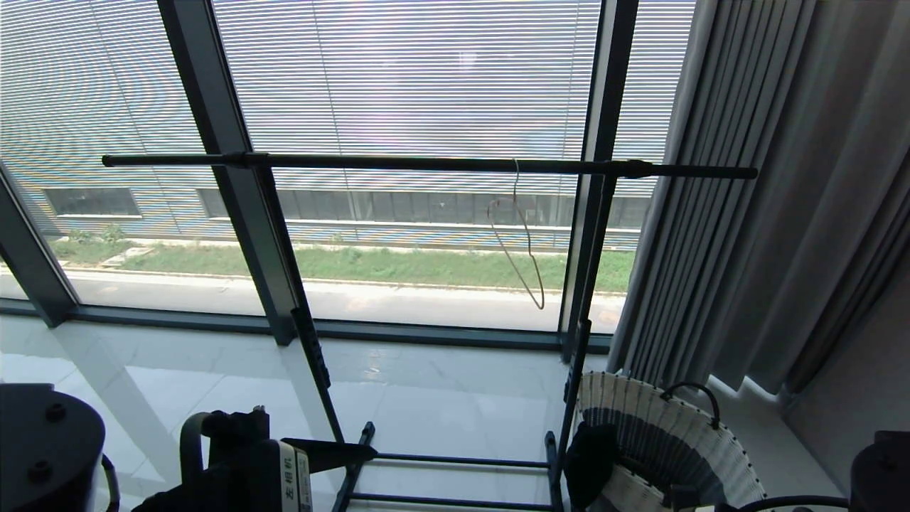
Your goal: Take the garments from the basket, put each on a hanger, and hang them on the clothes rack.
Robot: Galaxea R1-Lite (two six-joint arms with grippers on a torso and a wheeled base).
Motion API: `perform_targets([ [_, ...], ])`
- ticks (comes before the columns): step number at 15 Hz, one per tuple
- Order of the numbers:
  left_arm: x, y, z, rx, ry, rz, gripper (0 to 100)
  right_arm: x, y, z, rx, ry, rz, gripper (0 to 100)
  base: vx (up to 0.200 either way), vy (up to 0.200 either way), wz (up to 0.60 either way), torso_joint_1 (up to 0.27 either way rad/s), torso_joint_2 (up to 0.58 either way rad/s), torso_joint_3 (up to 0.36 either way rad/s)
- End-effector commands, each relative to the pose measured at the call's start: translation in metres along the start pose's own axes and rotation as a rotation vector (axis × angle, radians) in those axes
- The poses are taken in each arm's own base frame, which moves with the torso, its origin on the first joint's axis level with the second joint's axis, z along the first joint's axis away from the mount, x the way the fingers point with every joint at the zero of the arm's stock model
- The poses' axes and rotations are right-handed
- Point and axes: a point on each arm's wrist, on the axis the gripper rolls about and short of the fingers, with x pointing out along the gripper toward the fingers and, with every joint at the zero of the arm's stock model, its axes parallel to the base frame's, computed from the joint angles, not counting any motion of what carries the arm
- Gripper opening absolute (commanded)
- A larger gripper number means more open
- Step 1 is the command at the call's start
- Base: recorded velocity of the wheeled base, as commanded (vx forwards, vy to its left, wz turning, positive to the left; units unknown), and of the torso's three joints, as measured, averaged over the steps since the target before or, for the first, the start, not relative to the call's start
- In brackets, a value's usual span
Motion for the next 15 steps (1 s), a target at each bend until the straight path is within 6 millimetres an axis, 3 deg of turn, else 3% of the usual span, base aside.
perform_targets([
  [1, 0.0018, 0.0, -0.0005, 0.0, 0.008, -0.003, 100, 0.0013, -0.0002, 0.0011, 0.0, -0.002, 0.001, 0, 0.0, 0.0, 0.0, 0.0, 0.0, 0.0],
  [3, 0.0015, 0.0, -0.0004, 0.001, 0.006, -0.002, 100, 0.0014, -0.0005, 0.0021, -0.001, -0.006, 0.0, 0, 0.0, 0.0, 0.0, 0.0, 0.0, 0.0],
  [4, 0.0016, -0.0002, -0.0008, 0.002, 0.008, -0.003, 0, 0.0015, -0.0006, 0.0025, -0.001, -0.007, -0.002, 0, 0.0, 0.0, 0.0, 0.0, 0.0, 0.0],
  [13, 0.0029, -0.0029, -0.0019, 0.01, 0.013, -0.018, 0, 0.0014, -0.0015, 0.0054, -0.001, -0.016, -0.018, 0, 0.0, 0.0, 0.0, 0.0, 0.0, 0.0],
  [14, 0.003, -0.0029, -0.0028, 0.009, 0.016, -0.018, 0, 0.0013, -0.0016, 0.0049, -0.001, -0.013, -0.024, 100, 0.0, 0.0, 0.0, 0.0, 0.0, 0.0],
  [15, 0.0027, -0.0031, -0.0031, 0.01, 0.016, -0.018, 0, 0.0008, -0.0015, 0.0043, -0.001, -0.011, -0.029, 100, 0.0, 0.0, 0.0, 0.0, 0.0, 0.0],
])
